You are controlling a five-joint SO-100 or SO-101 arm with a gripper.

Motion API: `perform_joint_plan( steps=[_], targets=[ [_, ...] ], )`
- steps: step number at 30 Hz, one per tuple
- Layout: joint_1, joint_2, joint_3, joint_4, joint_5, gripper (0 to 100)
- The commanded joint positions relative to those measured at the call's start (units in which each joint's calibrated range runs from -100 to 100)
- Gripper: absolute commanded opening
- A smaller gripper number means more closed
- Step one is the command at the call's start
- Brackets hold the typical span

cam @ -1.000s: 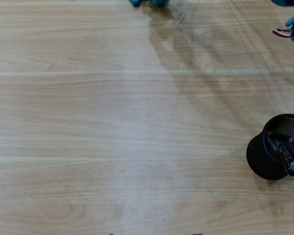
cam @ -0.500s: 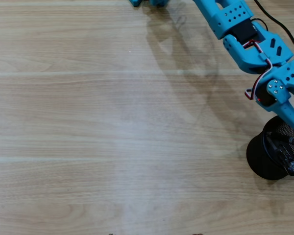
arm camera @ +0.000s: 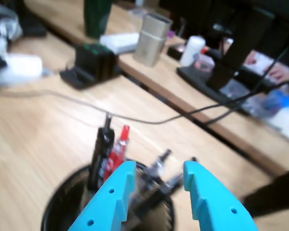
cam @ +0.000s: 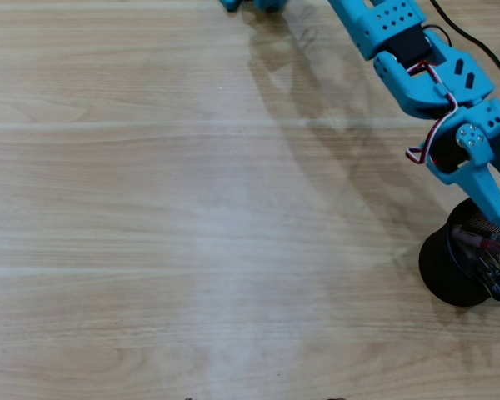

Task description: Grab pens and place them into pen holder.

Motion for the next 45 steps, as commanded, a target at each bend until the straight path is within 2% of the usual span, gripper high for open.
perform_joint_plan(
  steps=[1, 4, 7, 17, 19, 24, 26, 45],
  targets=[
    [-1.20, -22.31, 6.19, 23.16, 11.57, 13],
    [-0.39, -38.96, 22.03, 39.84, 20.09, 13],
    [2.99, -56.12, 43.85, 46.80, 24.74, 13],
    [12.27, -114.19, 114.47, 53.67, 24.95, 12],
    [11.46, -127.47, 117.82, 56.25, 25.00, 12],
    [12.03, -124.08, 111.57, 76.02, 25.16, 12],
    [12.03, -126.11, 112.48, 73.19, 25.26, 12],
    [12.03, -127.13, 112.75, 73.36, 24.79, 12]
  ],
)
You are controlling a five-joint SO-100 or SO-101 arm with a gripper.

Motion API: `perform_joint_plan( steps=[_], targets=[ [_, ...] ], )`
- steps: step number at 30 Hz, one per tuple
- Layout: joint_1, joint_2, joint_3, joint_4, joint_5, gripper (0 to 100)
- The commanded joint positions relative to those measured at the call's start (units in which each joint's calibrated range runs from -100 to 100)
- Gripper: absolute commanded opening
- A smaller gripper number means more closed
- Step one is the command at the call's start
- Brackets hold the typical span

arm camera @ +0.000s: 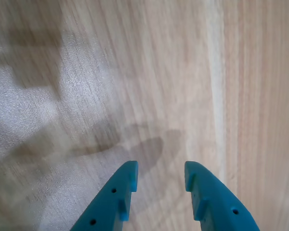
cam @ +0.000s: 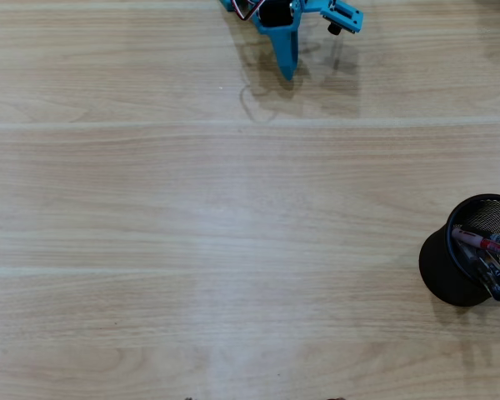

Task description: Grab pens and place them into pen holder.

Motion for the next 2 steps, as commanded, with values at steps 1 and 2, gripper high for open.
perform_joint_plan(
  steps=[1, 2],
  targets=[
    [0.46, -0.34, -0.84, 1.78, 0.01, 12],
    [0.46, -0.34, -0.84, 1.78, 0.01, 12]
  ],
)
